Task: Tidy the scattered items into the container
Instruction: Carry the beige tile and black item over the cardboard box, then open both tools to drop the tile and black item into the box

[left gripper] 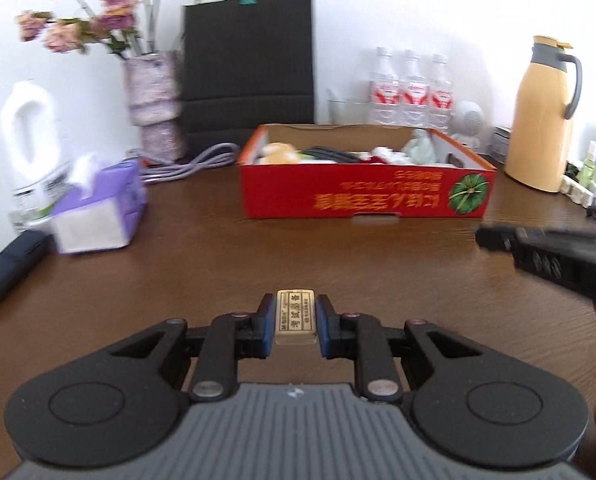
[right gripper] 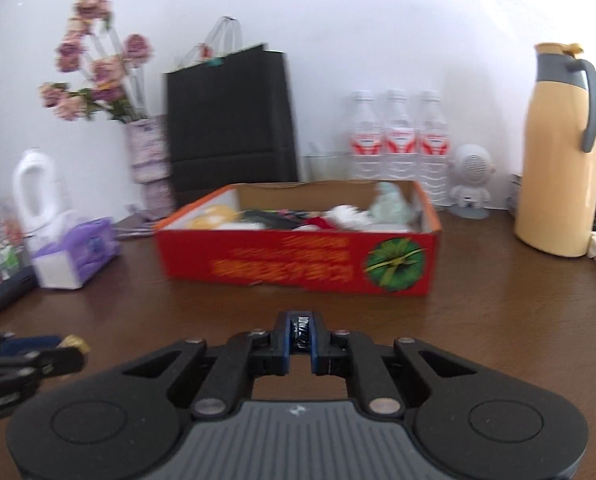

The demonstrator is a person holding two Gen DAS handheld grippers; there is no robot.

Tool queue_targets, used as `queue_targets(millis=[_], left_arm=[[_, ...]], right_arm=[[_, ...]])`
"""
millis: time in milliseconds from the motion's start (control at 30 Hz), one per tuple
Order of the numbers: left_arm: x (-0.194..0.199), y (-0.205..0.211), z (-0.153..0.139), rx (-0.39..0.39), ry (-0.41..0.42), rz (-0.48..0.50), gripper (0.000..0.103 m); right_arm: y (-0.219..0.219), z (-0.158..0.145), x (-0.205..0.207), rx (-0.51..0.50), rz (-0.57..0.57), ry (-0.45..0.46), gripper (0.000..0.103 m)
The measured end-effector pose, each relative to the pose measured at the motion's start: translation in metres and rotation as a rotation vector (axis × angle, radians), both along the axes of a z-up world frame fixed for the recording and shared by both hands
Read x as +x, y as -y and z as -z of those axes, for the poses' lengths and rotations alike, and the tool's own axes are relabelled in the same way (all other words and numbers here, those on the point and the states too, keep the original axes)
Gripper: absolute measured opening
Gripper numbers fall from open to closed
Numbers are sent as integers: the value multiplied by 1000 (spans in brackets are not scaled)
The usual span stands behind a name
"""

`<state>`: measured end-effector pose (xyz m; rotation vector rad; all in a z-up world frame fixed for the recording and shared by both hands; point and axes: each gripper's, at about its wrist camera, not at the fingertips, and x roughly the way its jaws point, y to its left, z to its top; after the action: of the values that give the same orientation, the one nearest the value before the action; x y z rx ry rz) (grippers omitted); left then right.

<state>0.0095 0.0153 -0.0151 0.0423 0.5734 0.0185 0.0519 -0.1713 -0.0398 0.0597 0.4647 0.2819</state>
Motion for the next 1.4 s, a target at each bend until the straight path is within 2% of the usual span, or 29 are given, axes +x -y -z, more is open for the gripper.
queue_targets(millis=[100,233,367,567,733,800,900,1000,1067,1133,1233,1333,1367,1400], left_arm=[[-20,-7,-4,-9,26,11,21],[-40,-11,-12,-22,71,5,21],[-60,-10,-23,-37,117,6,21],[-79,-7,-38,-38,202,13,21],[-63,-10,-54,-58,261,36,21],[-39,-12,-66,-84,282,56,21],[16,-13,-89,-131,277,102,21],[90,-2,-103,-134,222,149,22],[145,9,-102,-142,137,169,22],[202,23,-90,-155,20,194,22],[270,44,-61,-97,-130,215,22],[314,53,-34,-57,-270,219,23],[323,53,-29,-56,-285,207,23],[329,51,-27,-59,-293,194,28]], right_arm=[[-18,-4,-37,-5,-13,12,8],[-27,-14,-78,-68,-32,49,8],[-23,-23,-105,-49,-20,64,8],[-13,-40,-126,-59,11,121,8],[3,-59,-116,-57,53,171,8],[9,-72,-97,-63,70,199,8],[21,-100,-56,-51,84,248,8],[34,-124,0,38,32,247,8],[40,-129,53,92,-30,160,8],[43,-124,109,103,-53,43,8],[45,-106,186,89,-25,-140,8],[44,-78,243,51,-1,-287,9],[45,-69,256,58,-8,-331,9],[44,-59,268,61,-23,-381,9]])
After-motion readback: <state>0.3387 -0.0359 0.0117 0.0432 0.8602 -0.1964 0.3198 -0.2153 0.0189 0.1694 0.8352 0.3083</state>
